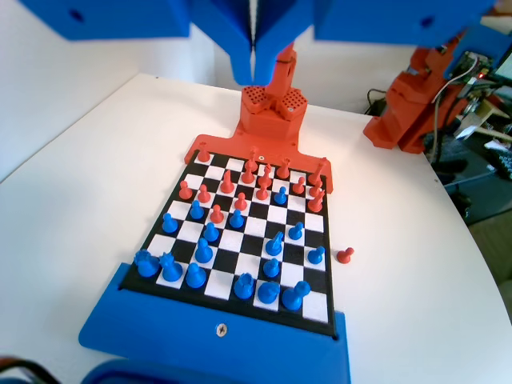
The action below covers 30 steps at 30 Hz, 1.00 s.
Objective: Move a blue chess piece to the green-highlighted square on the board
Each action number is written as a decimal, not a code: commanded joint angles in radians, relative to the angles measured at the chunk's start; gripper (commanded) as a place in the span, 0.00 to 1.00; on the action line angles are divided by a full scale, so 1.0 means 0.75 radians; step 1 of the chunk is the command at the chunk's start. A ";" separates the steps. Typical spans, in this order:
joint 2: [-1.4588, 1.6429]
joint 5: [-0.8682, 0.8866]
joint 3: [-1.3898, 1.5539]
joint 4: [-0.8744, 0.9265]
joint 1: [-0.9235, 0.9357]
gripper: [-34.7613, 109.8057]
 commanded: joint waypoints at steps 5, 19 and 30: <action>0.182 0.014 0.092 0.018 -0.053 0.25; 0.350 0.061 0.151 -0.063 -0.047 0.25; 0.423 0.065 0.155 -0.084 0.033 0.27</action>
